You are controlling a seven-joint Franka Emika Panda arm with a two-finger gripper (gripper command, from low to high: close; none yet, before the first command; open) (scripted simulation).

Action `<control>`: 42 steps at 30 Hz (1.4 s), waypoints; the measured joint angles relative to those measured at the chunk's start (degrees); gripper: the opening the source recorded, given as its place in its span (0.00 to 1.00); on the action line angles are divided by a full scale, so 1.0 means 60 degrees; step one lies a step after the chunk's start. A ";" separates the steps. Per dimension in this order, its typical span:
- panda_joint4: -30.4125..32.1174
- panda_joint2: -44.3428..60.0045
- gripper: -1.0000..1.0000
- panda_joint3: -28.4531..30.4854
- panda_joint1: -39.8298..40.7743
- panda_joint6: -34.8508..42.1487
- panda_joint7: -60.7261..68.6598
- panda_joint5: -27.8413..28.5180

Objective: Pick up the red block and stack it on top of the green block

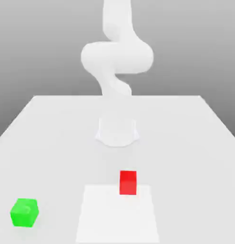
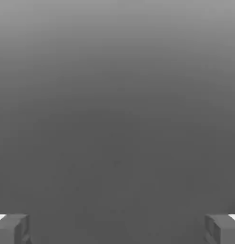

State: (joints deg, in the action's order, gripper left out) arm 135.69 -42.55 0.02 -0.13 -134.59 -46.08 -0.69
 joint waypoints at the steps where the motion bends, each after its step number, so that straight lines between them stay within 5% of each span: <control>1: 0.0316 0.0271 0.50 0.0000 -0.0021 -0.0232 -0.0023 -0.0047; 16: 0.5190 0.4727 0.50 -0.0576 -0.0313 -0.3928 -0.0767 -0.0312; 24: 0.5410 0.8479 0.50 -0.0186 -0.0673 -0.6986 -0.1435 0.0401; 25: 0.5388 0.8663 0.00 -0.0119 -0.0738 -0.7145 -0.1454 0.0421; 32: 0.5393 0.8629 0.00 -0.0132 -0.0720 -0.7120 -0.1483 0.0457; 42: 0.5389 0.6041 0.00 -0.0069 -0.0397 -0.4500 -0.0822 0.0024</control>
State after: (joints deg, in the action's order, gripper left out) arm 168.03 -6.31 -0.40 -2.51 -161.60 -51.01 -0.54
